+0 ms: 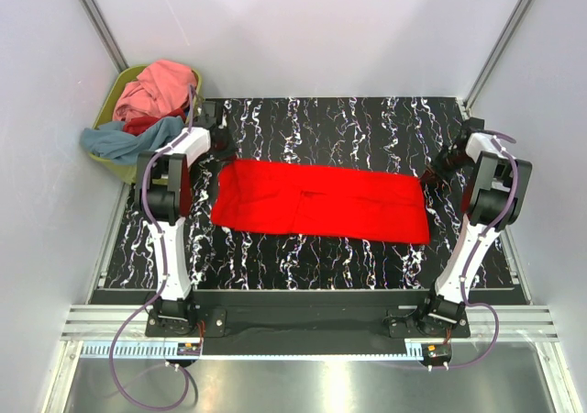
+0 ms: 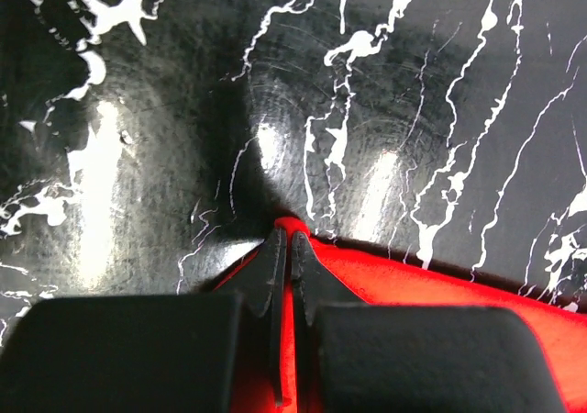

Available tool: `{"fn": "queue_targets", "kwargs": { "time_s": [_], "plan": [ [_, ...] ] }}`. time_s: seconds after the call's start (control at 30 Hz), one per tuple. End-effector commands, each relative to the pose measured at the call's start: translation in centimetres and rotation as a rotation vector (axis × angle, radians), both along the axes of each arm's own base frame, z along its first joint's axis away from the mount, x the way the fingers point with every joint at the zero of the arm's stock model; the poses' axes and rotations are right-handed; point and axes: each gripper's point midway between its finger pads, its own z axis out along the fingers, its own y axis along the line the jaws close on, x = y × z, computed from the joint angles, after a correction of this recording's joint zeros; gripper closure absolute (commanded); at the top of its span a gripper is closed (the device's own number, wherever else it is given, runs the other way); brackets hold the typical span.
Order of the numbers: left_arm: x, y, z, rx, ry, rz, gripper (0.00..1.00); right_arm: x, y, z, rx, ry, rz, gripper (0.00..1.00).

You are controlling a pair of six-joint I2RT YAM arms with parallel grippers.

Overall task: Fold and stack the t-shirts
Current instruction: Fold the tshirt

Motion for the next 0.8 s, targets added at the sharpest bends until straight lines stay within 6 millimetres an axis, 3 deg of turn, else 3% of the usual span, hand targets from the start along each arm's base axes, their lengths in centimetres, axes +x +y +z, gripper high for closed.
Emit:
{"fn": "queue_targets", "kwargs": {
  "time_s": [0.0,0.2,0.33,0.4,0.43,0.47,0.5,0.57,0.6,0.63,0.67,0.7,0.77],
  "plan": [
    [2.7,1.7,4.6,0.013,-0.191,0.081,1.0,0.6,-3.0,0.3,-0.111,-0.031,-0.073,1.0],
    [3.3,1.5,4.3,-0.013,-0.22,0.11,1.0,2.2,-3.4,1.7,-0.118,-0.101,-0.124,1.0],
    [3.7,0.6,4.0,-0.035,-0.212,0.055,1.0,2.6,-3.5,1.2,-0.112,-0.093,-0.124,0.82],
    [3.3,0.0,4.6,-0.044,-0.214,0.018,0.8,2.5,-3.6,1.7,-0.123,-0.089,-0.122,0.63],
    [3.1,0.0,4.9,-0.034,-0.219,0.006,0.74,2.3,-4.2,2.6,-0.162,-0.093,-0.127,0.57],
    [2.8,0.0,6.4,-0.023,-0.244,0.0,0.68,1.6,-4.4,3.2,-0.178,-0.071,-0.125,0.45],
    [2.1,-0.2,6.4,-0.014,-0.232,-0.013,0.66,1.2,-5.1,4.4,-0.228,-0.077,-0.122,0.41],
    [1.1,-0.3,8.5,0.008,-0.253,-0.029,0.63,0.0,-5.4,5.8,-0.263,-0.055,-0.106,0.37],
    [-0.1,-0.6,8.2,0.014,-0.227,-0.037,0.63,-0.4,-5.6,7.2,-0.287,-0.072,-0.101,0.36],
    [-0.8,-0.8,8.7,0.011,-0.229,-0.044,0.63,-1.0,-5.3,7.4,-0.284,-0.069,-0.097,0.37],
    [-1.5,-1.1,10.2,0.003,-0.253,-0.05,0.63,-1.3,-4.8,7.8,-0.274,-0.077,-0.092,0.36],
    [-2.9,-1.5,9.7,-0.002,-0.226,-0.057,0.63,-1.5,-4.0,8.0,-0.245,-0.088,-0.096,0.37],
    [-4.5,-3.3,11.2,-0.028,-0.24,-0.1,0.62,-1.9,-1.2,8.1,-0.14,-0.113,-0.056,0.39]
  ]
}}
